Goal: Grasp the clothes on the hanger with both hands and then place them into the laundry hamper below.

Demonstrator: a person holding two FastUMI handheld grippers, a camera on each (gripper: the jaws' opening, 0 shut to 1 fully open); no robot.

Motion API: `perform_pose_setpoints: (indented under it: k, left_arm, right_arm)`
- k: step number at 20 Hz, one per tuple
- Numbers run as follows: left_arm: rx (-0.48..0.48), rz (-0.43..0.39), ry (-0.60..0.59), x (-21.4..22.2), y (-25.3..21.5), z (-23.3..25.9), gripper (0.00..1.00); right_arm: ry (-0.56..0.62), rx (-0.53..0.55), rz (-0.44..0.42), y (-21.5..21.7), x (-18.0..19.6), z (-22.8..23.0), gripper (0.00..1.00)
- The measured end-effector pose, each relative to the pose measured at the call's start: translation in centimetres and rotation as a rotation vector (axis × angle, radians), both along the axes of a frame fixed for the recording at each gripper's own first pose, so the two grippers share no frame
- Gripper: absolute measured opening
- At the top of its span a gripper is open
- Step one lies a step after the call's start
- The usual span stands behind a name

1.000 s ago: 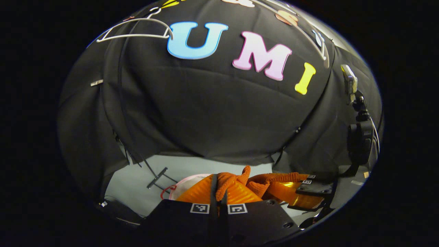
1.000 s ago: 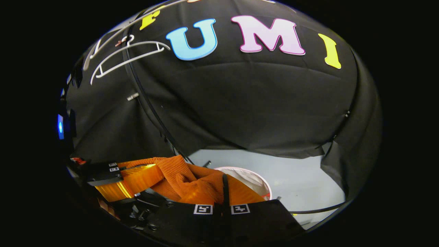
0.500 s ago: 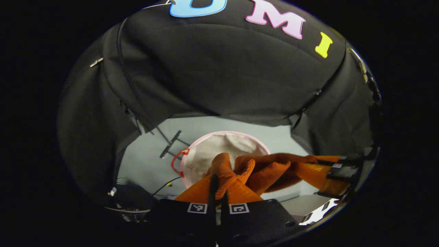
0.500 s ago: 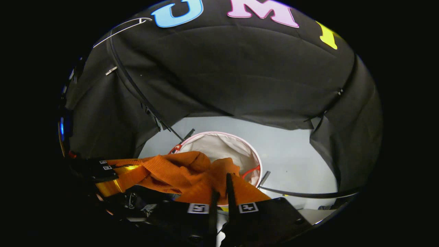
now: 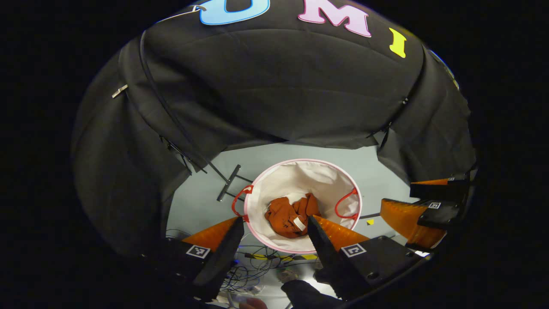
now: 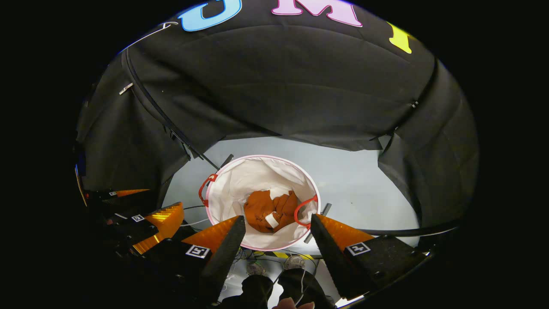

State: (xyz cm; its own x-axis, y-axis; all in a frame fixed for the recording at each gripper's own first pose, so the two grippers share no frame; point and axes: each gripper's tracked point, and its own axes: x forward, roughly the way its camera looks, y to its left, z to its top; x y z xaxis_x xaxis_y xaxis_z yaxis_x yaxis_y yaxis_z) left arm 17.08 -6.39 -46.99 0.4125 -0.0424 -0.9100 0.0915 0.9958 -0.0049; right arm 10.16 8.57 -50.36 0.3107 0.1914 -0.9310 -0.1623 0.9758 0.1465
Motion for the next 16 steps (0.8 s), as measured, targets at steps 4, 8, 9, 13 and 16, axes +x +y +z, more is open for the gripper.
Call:
perform_pose_setpoints:
  k: [4, 8, 9, 13, 16]
  left_arm:
    - [-0.020, 0.013, -0.057, 0.1, 0.9, 2.6, 0.95]
    - [-0.025, 0.022, -0.173, 0.1, 1.6, 7.8, 0.95]
    - [-0.028, 0.026, -0.211, 0.2, 1.8, 9.5, 0.95]
    - [-0.025, 0.022, -0.369, 0.1, 2.5, 17.0, 0.95]
    - [-0.043, 0.020, -0.488, -0.9, 2.9, 22.6, 0.95]
  right_arm:
    - [-0.062, 0.006, -0.026, 0.0, 0.4, 3.1, 0.99]
    - [-0.186, 0.017, -0.051, 0.1, 1.3, 8.5, 0.99]
    - [-0.222, 0.021, -0.057, 0.1, 1.5, 10.1, 0.99]
    - [-0.373, 0.013, -0.079, -0.5, 1.3, 16.6, 0.99]
    - [-0.483, 0.009, -0.112, -0.9, 0.5, 22.2, 0.99]
